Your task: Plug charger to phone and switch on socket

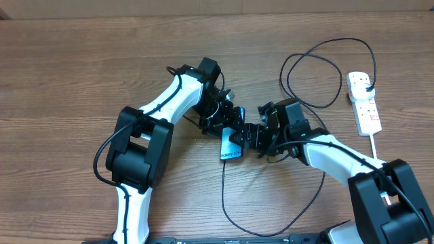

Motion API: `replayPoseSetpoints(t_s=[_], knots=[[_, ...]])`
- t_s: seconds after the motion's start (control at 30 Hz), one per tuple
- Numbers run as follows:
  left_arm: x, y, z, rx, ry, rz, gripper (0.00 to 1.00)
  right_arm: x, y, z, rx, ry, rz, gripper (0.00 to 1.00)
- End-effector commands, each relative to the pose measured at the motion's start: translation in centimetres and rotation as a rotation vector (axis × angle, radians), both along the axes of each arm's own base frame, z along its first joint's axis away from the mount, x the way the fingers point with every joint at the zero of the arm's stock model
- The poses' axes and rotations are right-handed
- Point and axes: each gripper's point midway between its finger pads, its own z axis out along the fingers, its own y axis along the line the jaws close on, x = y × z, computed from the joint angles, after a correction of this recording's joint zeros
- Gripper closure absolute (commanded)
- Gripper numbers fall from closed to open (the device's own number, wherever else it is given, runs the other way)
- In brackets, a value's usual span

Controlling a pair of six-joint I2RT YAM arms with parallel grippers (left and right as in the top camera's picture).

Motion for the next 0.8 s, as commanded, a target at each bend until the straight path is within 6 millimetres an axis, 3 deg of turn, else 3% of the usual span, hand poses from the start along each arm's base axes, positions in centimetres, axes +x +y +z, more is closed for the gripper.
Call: replayPoseSetpoints(t_s=[0.0,0.2,0.43,0.6,0.77], knots=[[-0.6,-1.2,0.7,-0.094,0.014,-0.042,0.28,-0.2,0.8,0.2,0.02,-0.003,0.013,0.3],[-0.2,-0.1,-0.5,0.001,-0.028,-0.052,0.2,0.0,1.0,0.3,0.025,-0.015,0.014,0.63],[-0.5,-0.7,0.0,-0.043,-0.008,-0.05,0.13,0.1,1.4,0.6,0.041,-0.002,-0.006,0.96],[-0.5,-0.8,0.1,-0.054,-0.013,-0.06,0.0,0.2,1.3,0.5,0.032,-0.005,-0.013,0.96],[-0.5,-0.6,0.0,-0.044,-0.022,-0.072,0.0,0.1,0.9,0.0,0.004,0.009,-0.026,0.96]])
